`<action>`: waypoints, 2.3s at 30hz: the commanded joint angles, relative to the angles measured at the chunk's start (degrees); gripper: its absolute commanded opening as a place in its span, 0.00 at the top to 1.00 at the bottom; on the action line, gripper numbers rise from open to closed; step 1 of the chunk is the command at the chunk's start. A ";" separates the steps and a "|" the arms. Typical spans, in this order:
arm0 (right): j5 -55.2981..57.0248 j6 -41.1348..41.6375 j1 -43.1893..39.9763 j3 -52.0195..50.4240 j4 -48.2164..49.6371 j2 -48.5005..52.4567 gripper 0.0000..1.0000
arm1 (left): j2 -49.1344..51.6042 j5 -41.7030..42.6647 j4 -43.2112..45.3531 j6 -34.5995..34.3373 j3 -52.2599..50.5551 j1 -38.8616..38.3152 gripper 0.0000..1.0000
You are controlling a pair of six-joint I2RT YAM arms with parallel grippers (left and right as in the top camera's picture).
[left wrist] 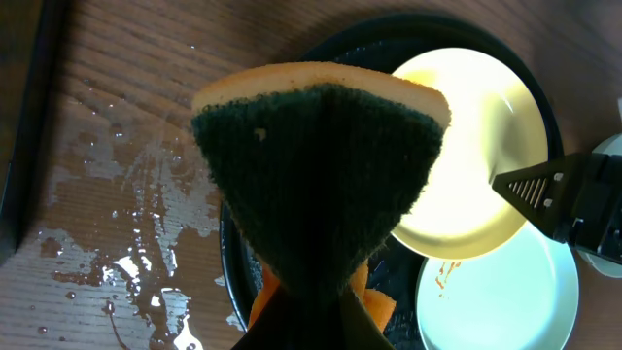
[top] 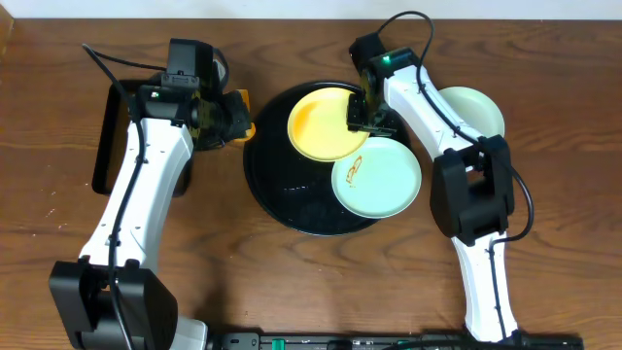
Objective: Clean dirty plates on tray and stack at the side
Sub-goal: 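Lift the yellow plate with the right gripper and carry it rightward, then lower the yellow plate onto the set-aside green plate and release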
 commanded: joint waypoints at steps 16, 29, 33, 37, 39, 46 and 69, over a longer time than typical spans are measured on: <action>1.29 -3.34 0.07 3.65 4.20 -1.36 0.98 | 0.35 0.26 -0.37 0.55 -0.17 0.04 0.92; 33.38 -29.05 8.22 8.61 3.87 -16.96 0.98 | 0.35 0.26 0.28 0.52 -0.17 0.04 0.92; 48.04 -34.51 13.62 8.61 3.78 -17.97 0.99 | 0.35 0.24 0.74 0.52 -0.17 0.04 0.92; 57.70 -37.97 17.18 8.59 4.02 -17.84 0.99 | 0.35 0.26 0.76 0.52 -0.15 0.04 0.92; 59.74 -39.04 18.12 8.59 4.22 -17.84 0.99 | 0.35 0.26 0.74 0.52 -0.17 0.04 0.92; 68.11 -43.65 19.32 8.59 6.97 -17.84 0.99 | 0.35 0.26 0.72 0.52 -0.17 0.04 0.92; -7.50 -17.22 -2.89 8.46 -4.35 -17.84 0.99 | 0.35 0.31 0.72 0.50 -0.17 0.02 0.92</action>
